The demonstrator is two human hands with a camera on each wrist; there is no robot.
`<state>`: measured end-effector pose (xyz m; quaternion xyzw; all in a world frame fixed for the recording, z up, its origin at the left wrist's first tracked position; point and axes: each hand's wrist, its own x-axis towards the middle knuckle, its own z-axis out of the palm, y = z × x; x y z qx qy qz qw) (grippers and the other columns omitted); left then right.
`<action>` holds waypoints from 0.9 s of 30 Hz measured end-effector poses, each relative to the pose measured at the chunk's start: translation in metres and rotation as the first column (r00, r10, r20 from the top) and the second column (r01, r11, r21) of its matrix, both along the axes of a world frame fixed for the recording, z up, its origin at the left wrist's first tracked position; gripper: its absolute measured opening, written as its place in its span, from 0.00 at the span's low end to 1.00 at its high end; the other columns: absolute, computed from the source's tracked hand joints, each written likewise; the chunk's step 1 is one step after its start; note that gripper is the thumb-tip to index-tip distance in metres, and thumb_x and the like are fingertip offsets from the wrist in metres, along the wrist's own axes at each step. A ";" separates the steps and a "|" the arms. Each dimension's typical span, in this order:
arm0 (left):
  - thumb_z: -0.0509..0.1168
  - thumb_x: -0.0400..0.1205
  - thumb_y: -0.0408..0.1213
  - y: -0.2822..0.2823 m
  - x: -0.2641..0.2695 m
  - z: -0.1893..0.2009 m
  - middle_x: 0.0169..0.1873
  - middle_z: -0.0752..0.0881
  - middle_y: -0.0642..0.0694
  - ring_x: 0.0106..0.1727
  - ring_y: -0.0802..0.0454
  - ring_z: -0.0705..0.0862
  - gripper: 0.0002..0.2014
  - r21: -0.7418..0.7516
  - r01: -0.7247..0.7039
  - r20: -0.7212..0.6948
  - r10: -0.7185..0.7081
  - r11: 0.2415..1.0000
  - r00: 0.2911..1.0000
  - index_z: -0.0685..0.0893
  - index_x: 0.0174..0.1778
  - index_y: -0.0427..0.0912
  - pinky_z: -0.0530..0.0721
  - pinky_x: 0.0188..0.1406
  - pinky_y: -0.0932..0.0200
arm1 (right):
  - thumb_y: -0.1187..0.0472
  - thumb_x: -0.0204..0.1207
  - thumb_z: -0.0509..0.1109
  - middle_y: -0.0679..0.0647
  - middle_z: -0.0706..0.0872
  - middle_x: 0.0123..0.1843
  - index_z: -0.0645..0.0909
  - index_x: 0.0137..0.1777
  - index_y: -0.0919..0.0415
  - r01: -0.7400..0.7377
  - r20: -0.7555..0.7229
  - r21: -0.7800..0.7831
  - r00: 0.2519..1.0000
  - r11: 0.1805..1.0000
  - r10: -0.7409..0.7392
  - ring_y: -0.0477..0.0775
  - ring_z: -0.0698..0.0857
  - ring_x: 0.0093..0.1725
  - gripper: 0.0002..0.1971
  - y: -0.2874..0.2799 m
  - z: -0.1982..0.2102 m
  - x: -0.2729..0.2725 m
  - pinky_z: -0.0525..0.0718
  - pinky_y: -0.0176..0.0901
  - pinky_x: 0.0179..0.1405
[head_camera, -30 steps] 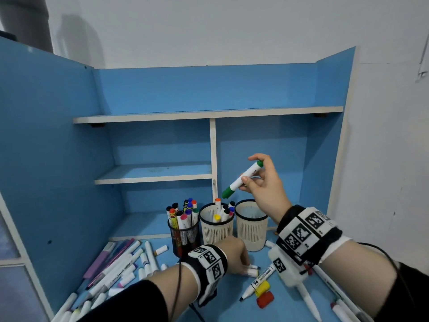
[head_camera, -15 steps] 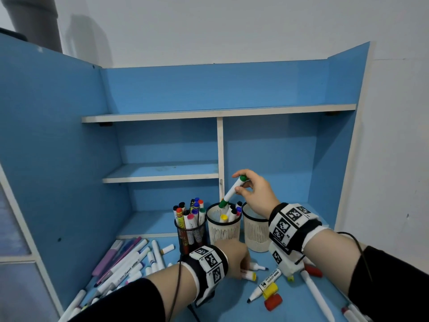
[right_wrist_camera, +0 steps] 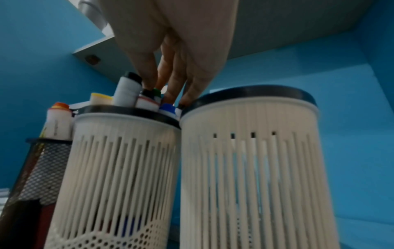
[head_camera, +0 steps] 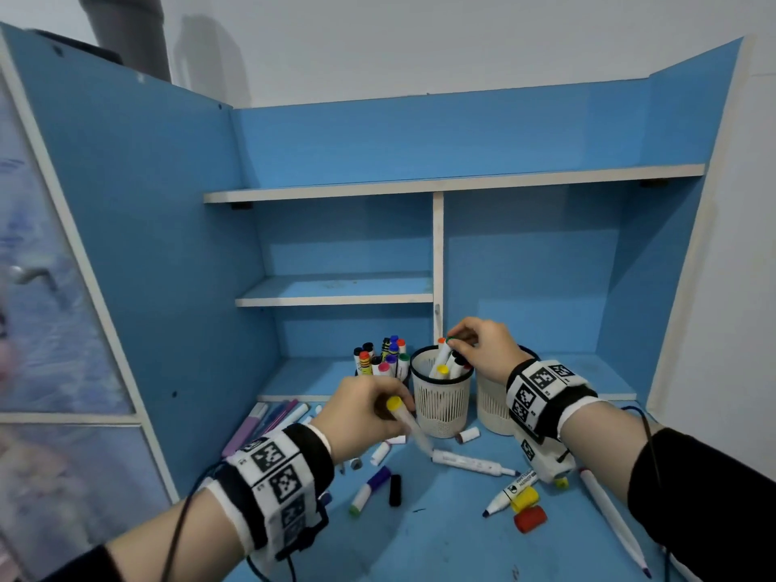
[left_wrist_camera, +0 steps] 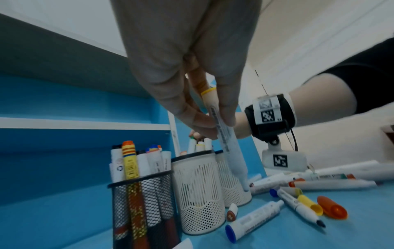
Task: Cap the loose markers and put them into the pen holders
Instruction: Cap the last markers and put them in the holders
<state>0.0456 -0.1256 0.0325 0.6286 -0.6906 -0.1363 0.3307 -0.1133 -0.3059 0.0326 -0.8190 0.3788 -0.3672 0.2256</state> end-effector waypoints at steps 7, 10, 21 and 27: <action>0.78 0.67 0.25 0.033 0.017 0.002 0.32 0.90 0.46 0.38 0.51 0.91 0.11 -0.019 -0.129 -0.373 0.112 0.991 0.921 0.88 0.38 0.44 0.88 0.45 0.55 | 0.47 0.83 0.58 0.60 0.83 0.37 0.85 0.41 0.69 -0.035 -0.395 -0.084 0.919 0.996 -0.001 0.54 0.78 0.41 0.26 0.012 0.003 -0.001 0.68 0.39 0.40; 0.78 0.67 0.24 0.044 0.020 0.005 0.33 0.91 0.45 0.39 0.49 0.90 0.11 -0.050 -0.180 -0.404 0.144 0.982 0.903 0.88 0.37 0.46 0.88 0.46 0.55 | 0.49 0.84 0.58 0.62 0.85 0.46 0.86 0.50 0.65 -0.068 -0.405 -0.119 0.914 0.991 0.014 0.58 0.81 0.50 0.21 0.019 0.010 -0.009 0.72 0.42 0.47; 0.75 0.70 0.24 0.092 0.023 0.005 0.39 0.92 0.43 0.41 0.52 0.89 0.11 -0.102 -0.285 -0.611 0.166 0.953 0.774 0.89 0.44 0.43 0.87 0.43 0.65 | 0.59 0.76 0.69 0.45 0.85 0.51 0.85 0.54 0.53 -0.339 -0.561 -0.083 0.793 0.937 0.237 0.42 0.80 0.51 0.08 0.072 0.007 -0.076 0.77 0.35 0.55; 0.74 0.71 0.22 0.106 0.020 -0.020 0.35 0.92 0.50 0.38 0.56 0.87 0.11 -0.013 -0.302 -0.646 0.222 0.953 0.730 0.89 0.43 0.42 0.84 0.34 0.66 | 0.59 0.76 0.69 0.46 0.80 0.49 0.82 0.61 0.53 -0.321 -0.869 0.110 0.429 0.941 0.248 0.47 0.78 0.52 0.13 0.092 -0.018 -0.097 0.77 0.39 0.53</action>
